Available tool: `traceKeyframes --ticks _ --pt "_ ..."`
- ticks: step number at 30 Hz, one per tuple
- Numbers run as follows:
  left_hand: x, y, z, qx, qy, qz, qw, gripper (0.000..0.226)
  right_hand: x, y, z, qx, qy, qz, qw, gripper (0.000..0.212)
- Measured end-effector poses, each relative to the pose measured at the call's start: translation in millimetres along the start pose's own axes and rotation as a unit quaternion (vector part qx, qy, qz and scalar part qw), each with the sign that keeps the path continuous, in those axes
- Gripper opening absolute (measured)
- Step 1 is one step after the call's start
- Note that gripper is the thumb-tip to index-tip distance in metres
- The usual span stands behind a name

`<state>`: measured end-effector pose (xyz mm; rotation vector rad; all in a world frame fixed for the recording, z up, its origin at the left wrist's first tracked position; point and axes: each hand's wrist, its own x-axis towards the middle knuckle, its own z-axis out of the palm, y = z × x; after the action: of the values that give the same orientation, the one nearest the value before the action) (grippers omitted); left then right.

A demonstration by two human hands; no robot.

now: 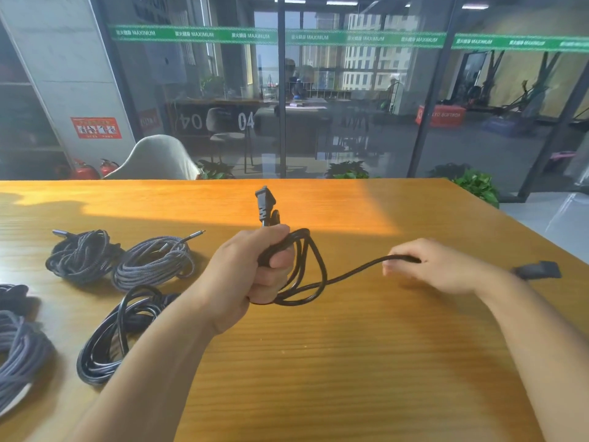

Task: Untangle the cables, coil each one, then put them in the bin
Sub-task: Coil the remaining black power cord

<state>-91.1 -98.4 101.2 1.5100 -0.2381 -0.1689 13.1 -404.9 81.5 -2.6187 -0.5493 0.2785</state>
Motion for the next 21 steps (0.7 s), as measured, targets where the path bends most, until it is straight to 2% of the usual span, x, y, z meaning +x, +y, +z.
traceKeyframes --ticks 2,4,7,10,13,16,21 --pt "0.7 -3.0 0.9 0.035 -0.019 -0.01 0.999 0.049 0.6 -1.1 -2.7 0.07 0.043 0.012 0.997 0.038" --pt "3.2 -8.2 7.1 0.082 -0.056 -0.02 0.995 0.044 2.7 -7.8 -2.1 0.196 0.054 0.019 0.979 0.04" --pt "7.1 -15.6 17.1 0.134 -0.096 -0.03 0.986 0.041 1.4 -18.1 -2.1 0.378 0.036 0.021 0.925 0.035" --pt "9.2 -20.6 23.2 0.161 -0.109 -0.043 0.98 0.045 -0.6 -27.8 -1.9 0.505 0.009 0.027 0.863 0.022" --pt "12.3 -26.1 28.7 0.179 -0.087 -0.045 0.979 0.05 -5.1 -40.1 2.4 0.577 0.03 -0.006 0.816 0.026" --pt "17.1 -31.2 32.6 0.176 -0.064 -0.035 0.982 0.051 -14.1 -61.6 13.7 0.57 0.059 -0.074 0.816 0.029" --pt "22.4 -32.4 34.8 0.102 0.002 -0.001 0.995 0.063 -31.9 -95.6 35.4 0.434 -0.013 -0.195 0.88 0.028"
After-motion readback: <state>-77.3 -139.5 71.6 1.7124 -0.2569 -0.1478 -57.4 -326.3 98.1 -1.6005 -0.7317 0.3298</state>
